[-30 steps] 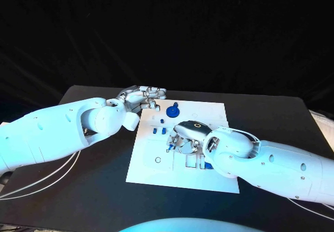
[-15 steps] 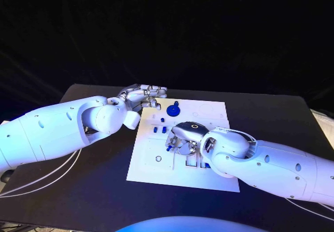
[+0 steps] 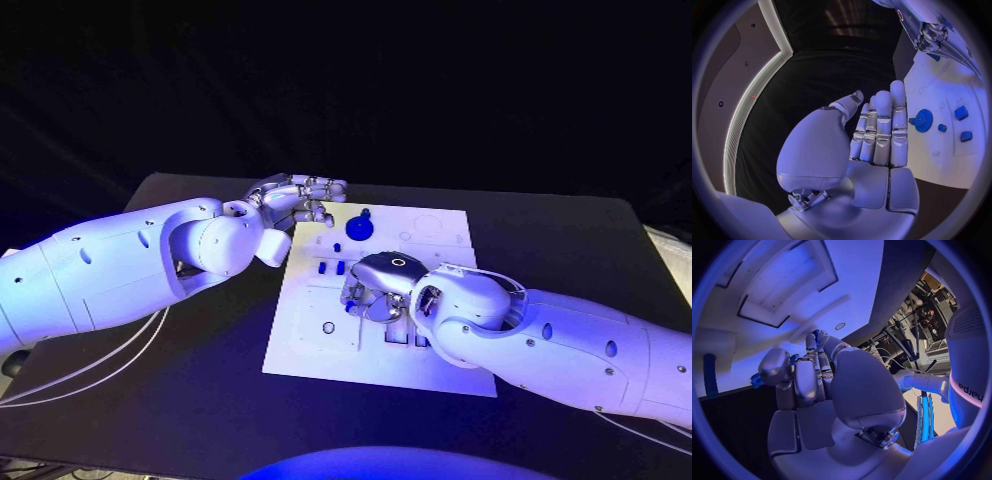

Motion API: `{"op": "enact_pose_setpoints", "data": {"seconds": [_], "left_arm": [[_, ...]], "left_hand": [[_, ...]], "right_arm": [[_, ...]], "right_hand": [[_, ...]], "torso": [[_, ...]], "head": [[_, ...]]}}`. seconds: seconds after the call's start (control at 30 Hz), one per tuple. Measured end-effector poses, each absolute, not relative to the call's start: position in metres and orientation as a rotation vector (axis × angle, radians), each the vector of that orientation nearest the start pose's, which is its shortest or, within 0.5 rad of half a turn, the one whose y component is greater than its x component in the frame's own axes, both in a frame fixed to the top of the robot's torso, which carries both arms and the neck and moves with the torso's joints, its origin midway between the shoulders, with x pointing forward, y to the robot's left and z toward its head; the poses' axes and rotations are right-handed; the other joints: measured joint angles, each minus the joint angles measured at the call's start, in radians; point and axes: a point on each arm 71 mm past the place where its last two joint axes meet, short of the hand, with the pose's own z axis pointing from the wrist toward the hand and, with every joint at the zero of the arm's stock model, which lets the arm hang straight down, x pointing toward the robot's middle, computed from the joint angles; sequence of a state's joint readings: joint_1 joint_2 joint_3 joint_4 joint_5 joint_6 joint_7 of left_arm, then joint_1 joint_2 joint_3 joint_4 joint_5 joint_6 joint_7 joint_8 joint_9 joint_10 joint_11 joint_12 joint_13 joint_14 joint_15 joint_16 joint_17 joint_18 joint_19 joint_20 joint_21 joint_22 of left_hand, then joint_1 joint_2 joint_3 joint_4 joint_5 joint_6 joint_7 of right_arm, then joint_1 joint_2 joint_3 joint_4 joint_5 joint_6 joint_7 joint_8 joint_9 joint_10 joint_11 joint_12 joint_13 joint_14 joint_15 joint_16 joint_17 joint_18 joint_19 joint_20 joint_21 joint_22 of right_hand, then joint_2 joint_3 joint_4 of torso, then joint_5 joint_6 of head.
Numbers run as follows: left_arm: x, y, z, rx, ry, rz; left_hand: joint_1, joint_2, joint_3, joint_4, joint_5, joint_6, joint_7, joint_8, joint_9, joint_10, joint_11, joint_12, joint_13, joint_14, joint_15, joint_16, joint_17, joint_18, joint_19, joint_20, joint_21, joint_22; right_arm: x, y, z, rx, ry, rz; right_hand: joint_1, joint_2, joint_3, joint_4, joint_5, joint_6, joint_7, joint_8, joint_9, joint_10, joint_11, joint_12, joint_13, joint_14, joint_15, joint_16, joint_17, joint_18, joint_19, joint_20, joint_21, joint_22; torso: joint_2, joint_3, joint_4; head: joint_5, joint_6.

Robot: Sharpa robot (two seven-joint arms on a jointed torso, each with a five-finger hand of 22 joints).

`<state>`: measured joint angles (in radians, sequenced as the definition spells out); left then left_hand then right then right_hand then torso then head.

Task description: Assemble the parts on the task board

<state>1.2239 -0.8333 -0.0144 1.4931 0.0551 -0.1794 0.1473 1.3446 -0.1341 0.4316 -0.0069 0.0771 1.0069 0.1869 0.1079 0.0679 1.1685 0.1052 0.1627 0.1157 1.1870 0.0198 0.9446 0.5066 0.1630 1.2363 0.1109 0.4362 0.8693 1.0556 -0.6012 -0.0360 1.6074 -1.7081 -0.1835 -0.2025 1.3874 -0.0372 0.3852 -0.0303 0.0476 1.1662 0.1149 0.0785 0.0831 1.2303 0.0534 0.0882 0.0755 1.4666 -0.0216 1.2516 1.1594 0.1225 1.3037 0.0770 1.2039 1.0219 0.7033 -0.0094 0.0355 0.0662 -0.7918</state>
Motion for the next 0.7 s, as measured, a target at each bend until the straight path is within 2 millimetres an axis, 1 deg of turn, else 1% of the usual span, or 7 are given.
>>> {"op": "enact_pose_setpoints", "data": {"seconds": [0.1,0.17,0.2,0.3,0.37,0.47,0.7], "left_arm": [[0.498,0.205,-0.176,-1.255,1.648,-1.553],[0.498,0.205,-0.176,-1.255,1.649,-1.553],[0.498,0.205,-0.176,-1.255,1.65,-1.553],[0.498,0.205,-0.176,-1.255,1.651,-1.553],[0.498,0.205,-0.176,-1.256,1.652,-1.553],[0.498,0.205,-0.176,-1.257,1.653,-1.552],[0.498,0.206,-0.176,-1.258,1.657,-1.546]], "left_hand": [[0.0,0.0,0.0,0.0,0.0,0.0,0.0,0.0,0.0,0.0,0.0,0.0,0.0,0.0,0.0,0.0,0.0,0.0,0.0,0.0,0.0,-0.001],[0.0,0.0,0.0,0.0,0.0,0.0,0.0,0.0,0.0,0.0,0.0,0.0,0.0,0.0,0.0,0.0,0.0,0.0,0.0,0.0,0.0,-0.001],[0.0,0.0,0.0,0.0,0.0,0.0,0.0,0.0,0.0,0.0,0.0,0.0,0.0,0.0,0.0,0.0,-0.001,0.0,0.0,0.0,0.0,-0.001],[0.0,0.0,-0.002,0.002,0.0,0.0,0.0,0.0,0.0,0.0,0.0,0.0,0.0,0.0,0.0,0.0,-0.002,0.0,0.0,0.0,-0.004,-0.002],[0.0,0.0,-0.004,0.004,0.0,-0.001,-0.001,0.0,0.0,-0.003,0.003,0.0,0.0,0.0,0.0,0.0,-0.002,0.0,0.0,0.0,-0.004,-0.003],[0.0,0.0,-0.006,0.002,0.0,-0.001,-0.001,0.0,0.0,-0.003,0.003,0.0,0.0,0.0,0.0,0.0,-0.002,0.0,0.0,0.0,-0.004,-0.003],[0.0,0.0,-0.007,0.001,0.0,-0.001,-0.001,0.0,0.0,-0.003,0.003,0.004,0.0,0.0,0.0,0.0,-0.003,0.0,0.0,0.0,-0.004,-0.004]], "right_arm": [[0.414,-0.053,-0.236,-0.516,1.754,0.783],[0.414,-0.052,-0.237,-0.524,1.755,0.774],[0.414,-0.052,-0.237,-0.526,1.755,0.77],[0.414,-0.051,-0.237,-0.529,1.754,0.757],[0.414,-0.051,-0.237,-0.528,1.75,0.751],[0.413,-0.053,-0.237,-0.522,1.743,0.741],[0.41,-0.065,-0.237,-0.477,1.711,0.731]], "right_hand": [[0.0,0.0,0.0,0.0,0.0,-0.004,0.006,-0.002,0.0,-0.004,0.004,-0.005,-0.002,0.0,0.0,0.004,0.002,0.0,0.0,0.0,0.0,0.0],[-0.016,-0.016,-0.003,0.003,0.001,-0.015,0.017,-0.006,0.0,-0.016,0.016,-0.016,-0.005,0.0,0.0,0.008,0.005,0.0,-0.003,0.003,0.0,-0.004],[-0.025,-0.024,-0.007,0.008,0.001,-0.024,0.025,-0.011,-0.002,-0.026,0.025,-0.023,-0.008,0.0,0.008,0.008,0.005,0.0,-0.006,0.006,0.0,-0.008],[-0.052,-0.052,-0.025,0.015,0.001,-0.103,0.039,-0.014,-0.017,-0.103,0.038,-0.021,-0.01,0.0,0.027,0.008,-0.004,0.001,-0.028,0.027,-0.031,-0.051],[-0.06,-0.059,-0.042,0.011,0.001,-0.151,0.048,-0.014,-0.018,-0.161,0.049,-0.022,-0.013,0.0,0.033,-0.004,-0.022,0.001,-0.055,0.036,-0.057,-0.085],[-0.062,-0.064,-0.061,0.008,0.001,-0.171,0.06,-0.014,-0.018,-0.197,0.06,-0.011,-0.011,0.0,0.04,-0.016,-0.042,0.001,-0.076,0.046,-0.081,-0.115],[-0.059,-0.068,-0.073,0.007,0.01,-0.17,0.057,-0.013,-0.013,-0.215,0.068,0.016,-0.006,0.0,0.04,-0.016,-0.052,0.001,-0.083,0.047,-0.088,-0.124]], "torso": [[0.0,0.0,0.0001],[0.0,-0.0002,0.0001],[0.0,-0.0003,0.0001],[0.0,-0.0004,0.0003],[0.0,-0.0004,0.0003],[0.0,-0.0004,0.0004],[-0.001,0.0001,0.0008]], "head": [[-0.001,0.0],[-0.001,-0.001],[-0.001,-0.001],[-0.001,-0.002],[-0.001,-0.002],[-0.001,-0.002],[-0.001,-0.002]]}}
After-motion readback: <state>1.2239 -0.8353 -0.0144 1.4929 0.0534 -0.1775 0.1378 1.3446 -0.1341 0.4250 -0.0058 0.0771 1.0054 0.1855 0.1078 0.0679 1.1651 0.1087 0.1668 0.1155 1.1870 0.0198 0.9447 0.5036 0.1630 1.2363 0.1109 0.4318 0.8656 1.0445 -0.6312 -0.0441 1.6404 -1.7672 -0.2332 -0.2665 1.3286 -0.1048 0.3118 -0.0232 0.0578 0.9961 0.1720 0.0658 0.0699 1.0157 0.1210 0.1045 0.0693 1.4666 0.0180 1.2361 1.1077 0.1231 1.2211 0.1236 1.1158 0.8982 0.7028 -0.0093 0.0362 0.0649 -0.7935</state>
